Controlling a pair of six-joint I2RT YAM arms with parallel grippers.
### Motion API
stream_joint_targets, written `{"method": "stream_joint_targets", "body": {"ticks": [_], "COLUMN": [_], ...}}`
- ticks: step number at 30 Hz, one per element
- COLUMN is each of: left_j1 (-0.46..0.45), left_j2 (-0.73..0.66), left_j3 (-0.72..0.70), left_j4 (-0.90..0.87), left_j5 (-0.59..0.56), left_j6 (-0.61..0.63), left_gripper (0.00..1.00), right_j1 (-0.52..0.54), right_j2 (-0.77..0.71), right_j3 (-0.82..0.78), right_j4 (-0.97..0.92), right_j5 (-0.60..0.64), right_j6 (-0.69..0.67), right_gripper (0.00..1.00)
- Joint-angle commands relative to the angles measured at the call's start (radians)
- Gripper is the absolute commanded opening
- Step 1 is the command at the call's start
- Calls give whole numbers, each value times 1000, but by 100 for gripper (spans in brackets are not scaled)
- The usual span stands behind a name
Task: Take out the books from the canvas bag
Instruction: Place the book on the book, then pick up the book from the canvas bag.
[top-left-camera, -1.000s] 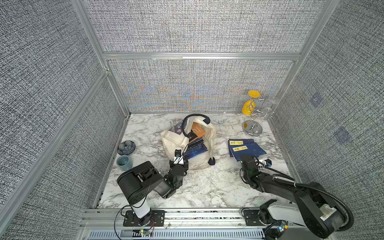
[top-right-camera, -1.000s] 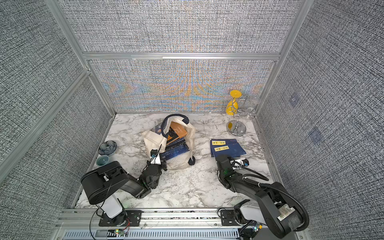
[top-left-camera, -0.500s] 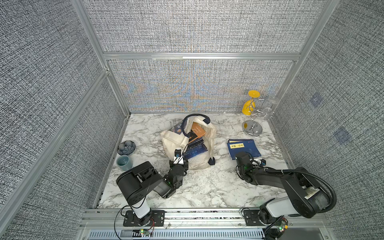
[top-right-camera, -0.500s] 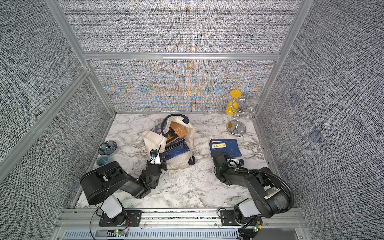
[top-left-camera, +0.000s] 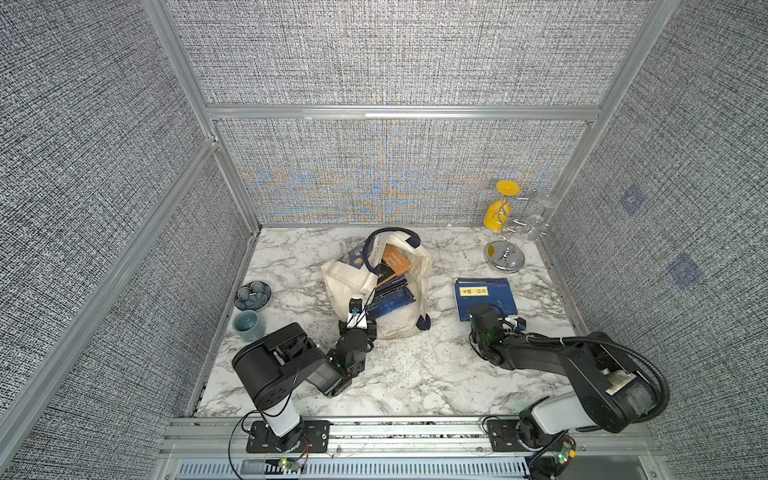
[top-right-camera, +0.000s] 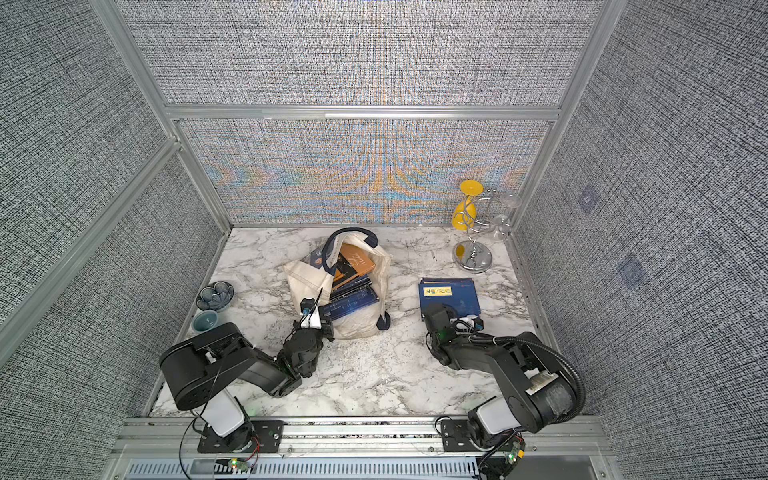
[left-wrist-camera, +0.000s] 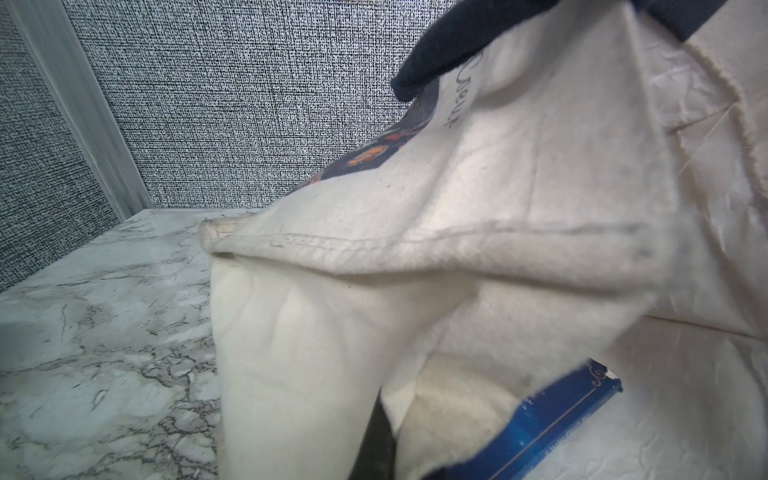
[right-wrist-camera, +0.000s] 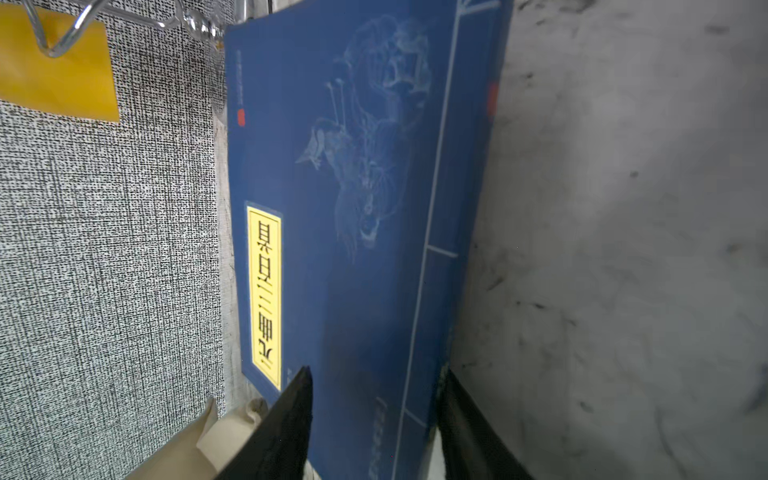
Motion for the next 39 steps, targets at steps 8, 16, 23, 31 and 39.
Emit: {"method": "stream_joint_targets", "body": {"ticks": [8,16,23,31,39], "left_j1": [1,1,1,0,0], "left_j2": [1,-2,-3,-15,-21], "left_j3": [3,3,3,0,-4], "left_j4": [29,29,29,29,29], "left_j5": [11,10,13,8,8], "left_j6": [-3,-4,-9,2,8], "left_gripper": [0,0,0,0,0], "right_j1": [-14,-17,-17,69,244], "right_j2": [58,10,-162,-231,-26], "right_j3": [48,50,114,203,392], "right_j4": [99,16,-347,-363,-203], "right_j5": [17,0,-64,-142,-319], "right_j6": [-69,-104,-220,-392,-480], "right_gripper": [49,53,73,77,77]}}
